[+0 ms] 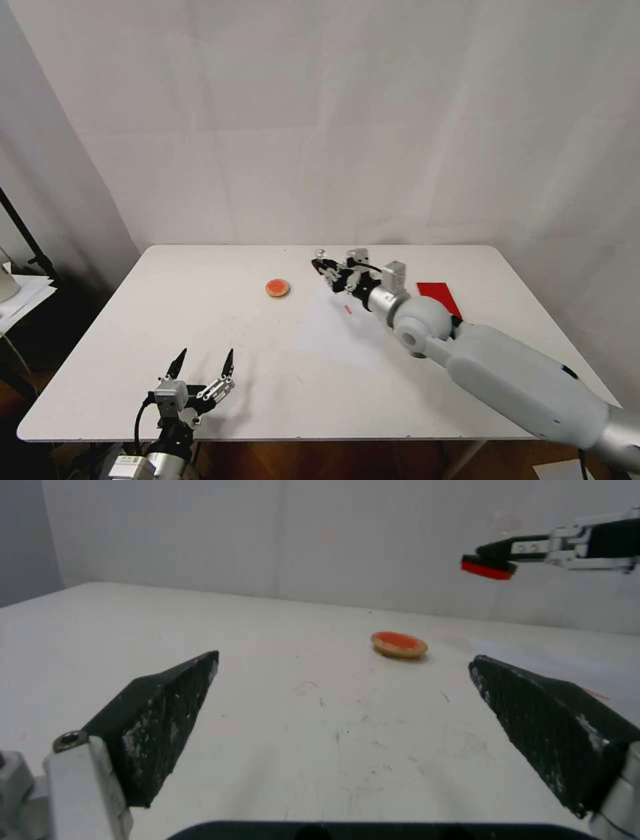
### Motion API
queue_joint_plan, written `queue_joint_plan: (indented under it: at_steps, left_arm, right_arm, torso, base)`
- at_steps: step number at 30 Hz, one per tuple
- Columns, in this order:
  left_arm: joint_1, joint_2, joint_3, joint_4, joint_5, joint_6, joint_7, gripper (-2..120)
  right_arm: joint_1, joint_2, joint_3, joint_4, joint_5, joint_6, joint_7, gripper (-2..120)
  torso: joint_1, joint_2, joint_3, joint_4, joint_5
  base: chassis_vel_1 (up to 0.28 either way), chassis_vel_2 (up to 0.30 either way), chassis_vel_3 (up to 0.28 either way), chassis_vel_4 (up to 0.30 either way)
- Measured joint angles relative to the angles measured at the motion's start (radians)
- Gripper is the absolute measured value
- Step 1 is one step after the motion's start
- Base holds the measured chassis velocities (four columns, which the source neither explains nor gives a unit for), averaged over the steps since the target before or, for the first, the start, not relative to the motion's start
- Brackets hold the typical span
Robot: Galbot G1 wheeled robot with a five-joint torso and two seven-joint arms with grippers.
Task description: Pick up the stamp from the ink pad and place it onto another ink pad.
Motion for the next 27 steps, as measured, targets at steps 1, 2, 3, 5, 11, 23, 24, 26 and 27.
queue_joint_plan:
  at_steps: [1, 2, 3, 5, 11, 23, 24, 26, 27]
  left_arm:
    - [0.000, 0.000, 0.000, 0.000, 0.000, 0.000, 0.000, 100]
    - [0.000, 0.000, 0.000, 0.000, 0.000, 0.000, 0.000, 100]
    - [0.000, 0.000, 0.000, 0.000, 0.000, 0.000, 0.000, 100]
    - [0.000, 0.000, 0.000, 0.000, 0.000, 0.000, 0.000, 100]
    - [0.000, 0.000, 0.000, 0.000, 0.000, 0.000, 0.000, 100]
    - [0.000, 0.000, 0.000, 0.000, 0.000, 0.000, 0.000, 100]
    - [0.000, 0.000, 0.000, 0.000, 0.000, 0.000, 0.000, 100]
    - [0.000, 0.000, 0.000, 0.000, 0.000, 0.000, 0.000, 100]
    - [0.000, 0.000, 0.000, 0.000, 0.000, 0.000, 0.000, 100]
  right_arm:
    - [0.007, 0.029, -0.010, -0.027, -0.003, -0.001, 0.000, 11]
    - [0.012, 0.055, -0.018, -0.050, -0.007, -0.002, 0.000, 11]
    - [0.015, 0.077, -0.025, -0.072, -0.011, -0.003, 0.000, 11]
    - [0.015, 0.088, -0.028, -0.082, -0.014, -0.003, 0.000, 11]
    - [0.014, 0.148, -0.033, -0.162, -0.037, -0.003, 0.000, 11]
    - [0.013, 0.197, -0.042, -0.222, -0.053, 0.003, -0.010, 11]
    - [0.011, 0.199, -0.042, -0.228, -0.055, 0.004, -0.012, 11]
    - [0.011, 0.199, -0.042, -0.228, -0.055, 0.004, -0.012, 11]
    - [0.008, 0.199, -0.042, -0.233, -0.057, 0.005, -0.013, 11]
  torso:
    - [0.000, 0.000, 0.000, 0.0001, -0.0001]
    - [0.000, 0.000, 0.000, 0.0001, 0.0000]
    - [0.000, 0.000, 0.000, 0.0001, -0.0001]
    - [0.000, 0.000, 0.000, 0.0000, -0.0001]
    - [0.000, 0.000, 0.000, -0.0004, -0.0002]
    - [0.000, 0.000, 0.000, -0.0002, 0.0003]
    - [0.000, 0.000, 0.000, -0.0003, 0.0003]
    - [0.000, 0.000, 0.000, -0.0003, 0.0003]
    - [0.000, 0.000, 0.000, -0.0003, 0.0003]
  base:
    - [0.000, 0.000, 0.000, 0.000]
    - [0.000, 0.000, 0.000, 0.000]
    - [0.000, 0.000, 0.000, 0.000]
    - [0.000, 0.000, 0.000, 0.000]
    - [0.000, 0.000, 0.000, 0.000]
    - [0.000, 0.000, 0.000, 0.000]
    - [0.000, 0.000, 0.000, 0.000]
    - [0.000, 0.000, 0.000, 0.000]
    - [0.000, 0.000, 0.000, 0.000]
